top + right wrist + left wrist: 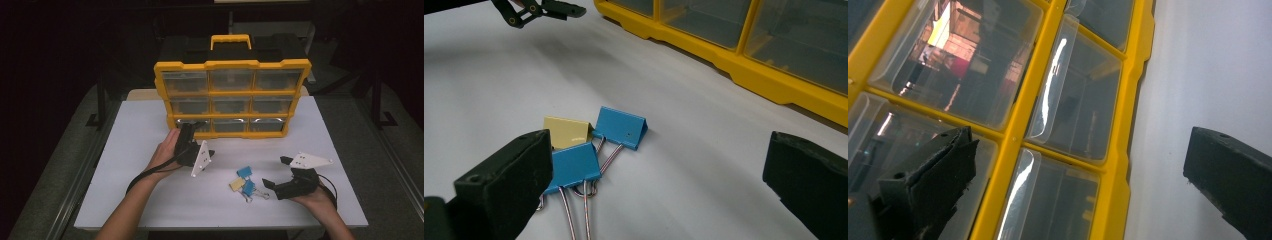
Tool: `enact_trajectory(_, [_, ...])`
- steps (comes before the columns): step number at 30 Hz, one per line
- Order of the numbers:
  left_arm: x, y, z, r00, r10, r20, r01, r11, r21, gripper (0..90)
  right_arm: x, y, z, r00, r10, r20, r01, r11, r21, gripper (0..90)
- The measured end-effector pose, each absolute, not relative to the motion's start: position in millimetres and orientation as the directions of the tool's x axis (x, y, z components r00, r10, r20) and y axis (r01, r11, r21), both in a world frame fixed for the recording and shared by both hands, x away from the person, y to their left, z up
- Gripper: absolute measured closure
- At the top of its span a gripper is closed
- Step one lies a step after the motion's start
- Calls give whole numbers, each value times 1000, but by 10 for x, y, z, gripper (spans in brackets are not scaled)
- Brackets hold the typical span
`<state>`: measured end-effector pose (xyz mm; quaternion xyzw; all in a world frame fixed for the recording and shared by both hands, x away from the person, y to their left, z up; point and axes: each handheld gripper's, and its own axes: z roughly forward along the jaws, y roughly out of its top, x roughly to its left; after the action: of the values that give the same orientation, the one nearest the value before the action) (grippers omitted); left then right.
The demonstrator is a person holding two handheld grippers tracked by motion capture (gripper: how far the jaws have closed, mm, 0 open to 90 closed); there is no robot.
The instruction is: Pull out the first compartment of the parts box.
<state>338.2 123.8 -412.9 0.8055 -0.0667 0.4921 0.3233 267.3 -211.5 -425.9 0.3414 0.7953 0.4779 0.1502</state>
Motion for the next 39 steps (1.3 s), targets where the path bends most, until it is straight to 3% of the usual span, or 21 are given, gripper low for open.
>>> enact_trajectory(39, [3315,1186,-4196,287,5,958,-483,-863,150,2,2672,-2116,-4259,-725,683,89,399,311,862,0])
